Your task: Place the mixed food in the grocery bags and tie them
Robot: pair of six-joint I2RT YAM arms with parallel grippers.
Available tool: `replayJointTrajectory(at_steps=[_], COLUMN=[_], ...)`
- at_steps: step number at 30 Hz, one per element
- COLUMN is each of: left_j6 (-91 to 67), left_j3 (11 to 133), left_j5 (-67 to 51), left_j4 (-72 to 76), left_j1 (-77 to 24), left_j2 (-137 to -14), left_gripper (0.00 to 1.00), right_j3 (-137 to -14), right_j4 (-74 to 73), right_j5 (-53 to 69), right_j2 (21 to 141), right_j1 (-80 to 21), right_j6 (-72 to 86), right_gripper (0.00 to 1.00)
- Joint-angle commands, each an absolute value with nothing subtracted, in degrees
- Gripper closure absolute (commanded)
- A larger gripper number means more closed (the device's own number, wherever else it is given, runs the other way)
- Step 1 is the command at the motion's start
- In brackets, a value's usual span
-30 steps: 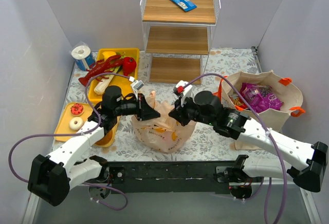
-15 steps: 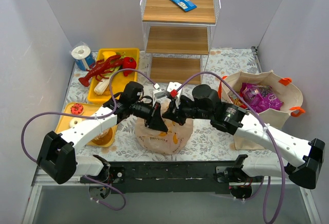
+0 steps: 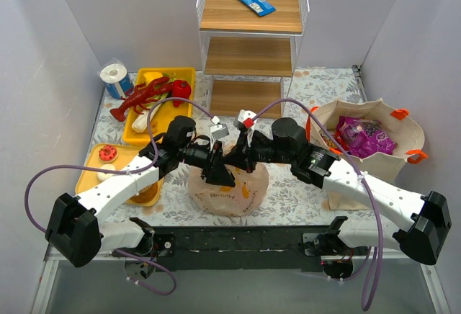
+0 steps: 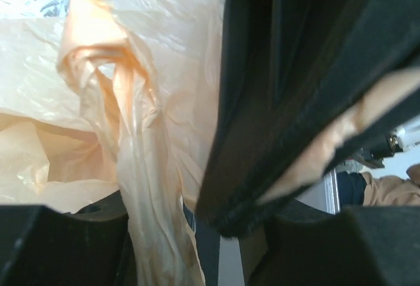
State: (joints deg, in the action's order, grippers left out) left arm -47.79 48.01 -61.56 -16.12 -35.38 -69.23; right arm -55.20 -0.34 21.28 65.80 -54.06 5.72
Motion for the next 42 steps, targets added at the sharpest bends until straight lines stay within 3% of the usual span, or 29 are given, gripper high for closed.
replayJointTrajectory(at_steps=[1, 7, 18, 22, 30, 35, 38, 39, 42], left_j6=[-50.0, -52.5, -59.5, -64.0, -69.5, -69.4, -69.1, -69.0, -68.7], left_j3=[47.2, 46.2, 42.4, 39.7, 35.9, 34.7, 34.0, 33.8, 33.8], left_j5=[-59.1, -54.3, -50.5, -51.6, -51.2, -50.9, -50.4, -50.3, -49.8], left_j4=[-11.8, -8.4, -0.4, 7.4, 14.8, 15.3, 15.1, 15.2, 14.8], left_j1=[-35.6, -35.6, -35.6, -35.7, -36.1, -36.2, -36.2, -36.2, -36.2], left_j2=[-67.5, -65.9, -62.1, -61.6, -60.7, -59.7, -58.9, -58.8, -58.8], left_gripper=[0.61, 0.55, 0.55, 0.62, 1.00, 1.00, 1.00, 1.00, 1.00], right_j3=[-54.8, -53.4, -50.3, -49.4, -48.5, -49.3, -50.2, -50.4, -51.1], right_j4=[8.3, 11.7, 17.1, 18.1, 18.9, 16.7, 14.5, 14.2, 12.5], right_j5=[24.5, 23.5, 20.2, 18.8, 17.4, 17.1, 16.3, 15.9, 14.8], right_j2=[66.8, 67.4, 67.1, 66.8, 66.2, 65.5, 63.8, 63.4, 61.4], right_j1=[-54.1, -54.1, -54.1, -54.1, -54.1, -54.1, -54.1, -54.1, -54.0], right_j6=[9.8, 14.1, 20.1, 21.3, 22.3, 22.4, 22.4, 22.3, 22.1], right_gripper=[0.99, 0.99, 0.99, 0.99, 0.99, 0.99, 0.82, 0.67, 0.51])
